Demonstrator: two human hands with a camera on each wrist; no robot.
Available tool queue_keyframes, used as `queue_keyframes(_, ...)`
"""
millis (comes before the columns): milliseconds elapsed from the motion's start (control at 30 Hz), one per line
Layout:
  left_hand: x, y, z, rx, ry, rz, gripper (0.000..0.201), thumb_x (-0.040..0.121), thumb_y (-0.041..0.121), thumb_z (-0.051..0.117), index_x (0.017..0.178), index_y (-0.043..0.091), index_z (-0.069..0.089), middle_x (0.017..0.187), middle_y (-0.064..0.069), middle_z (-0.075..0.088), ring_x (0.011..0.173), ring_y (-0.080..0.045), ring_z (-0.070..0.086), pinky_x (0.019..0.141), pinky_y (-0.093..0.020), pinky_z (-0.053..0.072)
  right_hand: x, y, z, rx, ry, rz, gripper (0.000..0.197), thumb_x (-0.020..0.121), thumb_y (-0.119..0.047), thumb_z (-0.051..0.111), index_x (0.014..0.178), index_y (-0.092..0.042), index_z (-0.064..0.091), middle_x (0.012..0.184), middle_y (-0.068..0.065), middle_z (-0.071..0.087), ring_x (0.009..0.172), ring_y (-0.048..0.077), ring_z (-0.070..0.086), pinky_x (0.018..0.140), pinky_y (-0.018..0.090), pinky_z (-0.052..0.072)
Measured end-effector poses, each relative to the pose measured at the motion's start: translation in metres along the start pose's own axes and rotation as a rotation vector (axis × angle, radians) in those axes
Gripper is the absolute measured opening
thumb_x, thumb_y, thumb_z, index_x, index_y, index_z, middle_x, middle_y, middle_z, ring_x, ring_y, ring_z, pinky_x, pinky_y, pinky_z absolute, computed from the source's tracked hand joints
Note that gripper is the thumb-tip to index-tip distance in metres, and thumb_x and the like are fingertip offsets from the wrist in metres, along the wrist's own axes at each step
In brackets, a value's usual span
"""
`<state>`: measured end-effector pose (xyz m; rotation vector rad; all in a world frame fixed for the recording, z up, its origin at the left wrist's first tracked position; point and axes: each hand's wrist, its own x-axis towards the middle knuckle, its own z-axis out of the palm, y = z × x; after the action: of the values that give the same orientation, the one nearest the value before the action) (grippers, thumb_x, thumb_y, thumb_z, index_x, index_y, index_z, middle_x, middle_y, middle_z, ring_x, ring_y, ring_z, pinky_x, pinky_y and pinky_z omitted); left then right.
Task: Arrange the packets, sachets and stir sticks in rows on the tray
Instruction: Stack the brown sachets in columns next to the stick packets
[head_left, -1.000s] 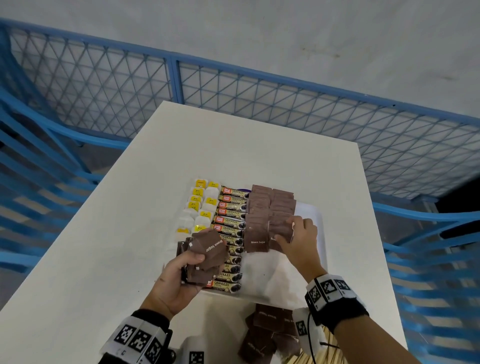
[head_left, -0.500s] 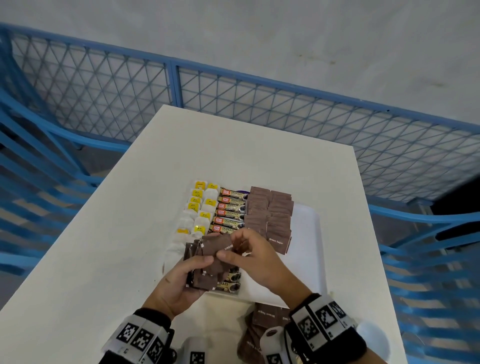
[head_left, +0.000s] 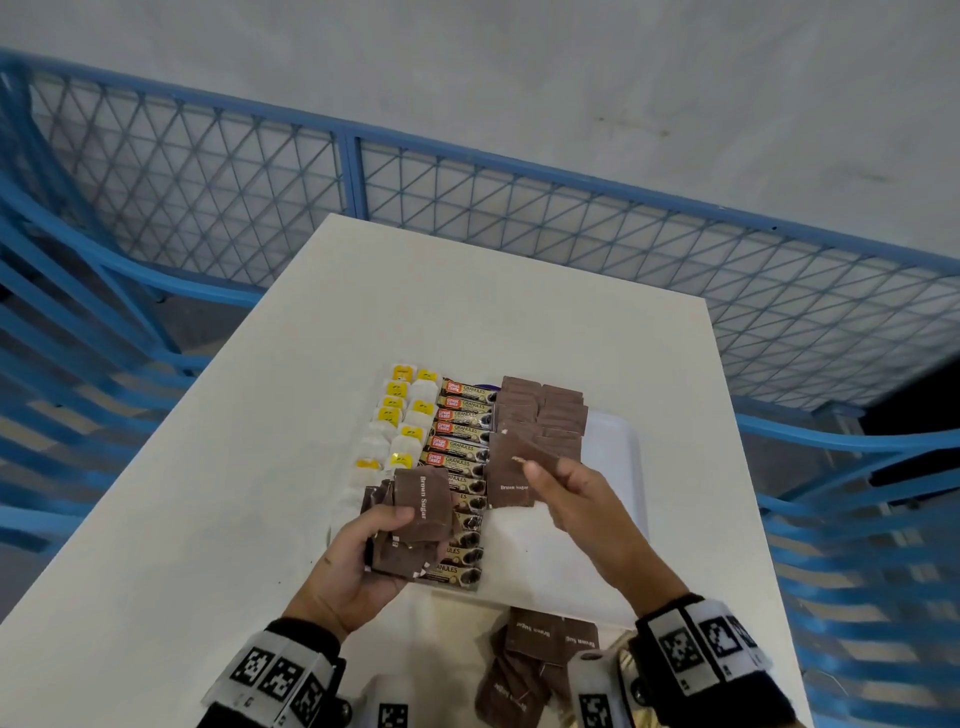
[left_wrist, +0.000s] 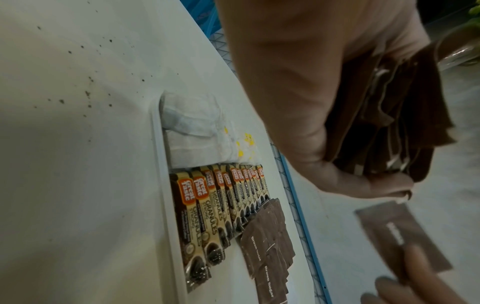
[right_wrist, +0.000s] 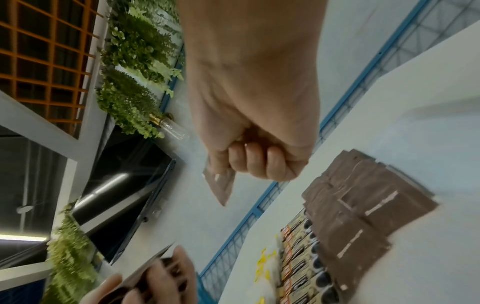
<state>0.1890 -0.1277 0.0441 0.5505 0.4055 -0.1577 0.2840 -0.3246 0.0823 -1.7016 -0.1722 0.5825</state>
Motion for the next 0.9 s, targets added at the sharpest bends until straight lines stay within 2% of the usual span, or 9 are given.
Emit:
queue_keyframes(100, 0.0, 0.0, 0.0, -0.021, -0.002, 0.001, 0.072, 0.022, 0.014, 0.092, 0.092, 0.005, 0.075, 0.096, -0.021, 0.07, 0.076, -0.032, 0.069, 0.057, -0.034, 0.056, 0.001, 0.011, -0.02, -0.033, -0.009, 0.049, 0.022, 0.098, -0.019, 0.043, 0.113, -0.015, 0.059, 0.058, -0.004, 0.049, 0.045, 0.002, 0.033, 0.047, 0.014, 0.027)
queue_keyframes(200, 0.001, -0.001, 0.001, -0.023, 0.005, -0.004, 0.07, 0.02, 0.013, 0.092, 0.088, 0.005, 0.076, 0.091, -0.02, 0.07, 0.073, -0.031, 0.069, 0.056, -0.033, 0.056, 0.003, 0.023, -0.036, 0.034, 0.055, 0.121, 0.025, 0.098, -0.009, 0.041, 0.116, -0.01, 0.058, 0.059, 0.002, 0.058, 0.05, 0.01, 0.043, 0.051, 0.02, 0.03)
queue_keyframes(300, 0.002, -0.002, 0.003, -0.02, 0.01, -0.011, 0.07, 0.019, 0.013, 0.092, 0.086, 0.004, 0.076, 0.089, -0.021, 0.07, 0.072, -0.032, 0.07, 0.055, -0.034, 0.056, 0.006, 0.029, -0.043, 0.218, 0.128, 0.177, 0.023, 0.093, 0.0, 0.043, 0.108, -0.002, 0.06, 0.08, 0.012, 0.069, 0.067, 0.018, 0.06, 0.06, 0.025, 0.04)
queue_keyframes(400, 0.003, -0.002, 0.004, -0.023, 0.018, -0.011, 0.069, 0.017, 0.013, 0.092, 0.084, 0.005, 0.077, 0.088, -0.021, 0.071, 0.072, -0.033, 0.07, 0.054, -0.034, 0.056, 0.011, 0.035, -0.045, 0.324, 0.127, 0.232, 0.02, 0.094, -0.015, 0.046, 0.095, -0.005, 0.062, 0.085, 0.011, 0.069, 0.072, 0.019, 0.062, 0.066, 0.029, 0.044)
queue_keyframes(467, 0.002, -0.002, 0.003, -0.021, 0.019, -0.006, 0.07, 0.018, 0.014, 0.092, 0.085, 0.005, 0.076, 0.091, -0.021, 0.071, 0.074, -0.032, 0.07, 0.055, -0.034, 0.056, 0.016, 0.046, -0.046, 0.138, 0.177, 0.224, 0.018, 0.095, -0.014, 0.047, 0.093, -0.007, 0.063, 0.087, 0.011, 0.065, 0.071, 0.017, 0.057, 0.064, 0.026, 0.045)
queue_keyframes(567, 0.001, -0.001, 0.002, -0.003, 0.011, 0.002, 0.069, 0.02, 0.016, 0.092, 0.087, 0.006, 0.076, 0.092, -0.019, 0.071, 0.075, -0.031, 0.07, 0.058, -0.032, 0.057, 0.022, 0.061, -0.046, -0.219, 0.194, 0.169, 0.022, 0.095, -0.004, 0.045, 0.097, -0.015, 0.064, 0.091, 0.002, 0.06, 0.071, 0.011, 0.05, 0.06, 0.014, 0.044)
queue_keyframes(633, 0.001, -0.001, 0.002, -0.003, 0.009, 0.002, 0.068, 0.02, 0.016, 0.092, 0.086, 0.006, 0.076, 0.092, -0.019, 0.071, 0.074, -0.03, 0.07, 0.058, -0.032, 0.057, 0.026, 0.066, -0.045, -0.236, 0.186, 0.145, 0.022, 0.092, 0.0, 0.049, 0.099, -0.018, 0.06, 0.087, -0.003, 0.059, 0.069, 0.011, 0.049, 0.054, 0.009, 0.042)
queue_keyframes(767, 0.002, -0.001, 0.0, -0.004, 0.019, -0.001, 0.069, 0.021, 0.015, 0.092, 0.088, 0.006, 0.076, 0.094, -0.02, 0.071, 0.076, -0.03, 0.07, 0.058, -0.033, 0.057, 0.038, 0.082, -0.045, -0.291, 0.256, 0.158, 0.033, 0.08, 0.004, 0.064, 0.099, -0.021, 0.052, 0.074, -0.001, 0.053, 0.064, 0.015, 0.054, 0.054, 0.016, 0.041)
queue_keyframes(900, 0.003, -0.002, -0.002, -0.014, 0.033, -0.012, 0.071, 0.022, 0.014, 0.091, 0.091, 0.004, 0.075, 0.098, -0.022, 0.069, 0.078, -0.033, 0.069, 0.059, -0.034, 0.057, 0.044, 0.089, -0.044, -0.451, 0.321, 0.129, 0.029, 0.079, -0.005, 0.069, 0.097, -0.017, 0.051, 0.068, 0.0, 0.049, 0.061, 0.013, 0.049, 0.054, 0.018, 0.039)
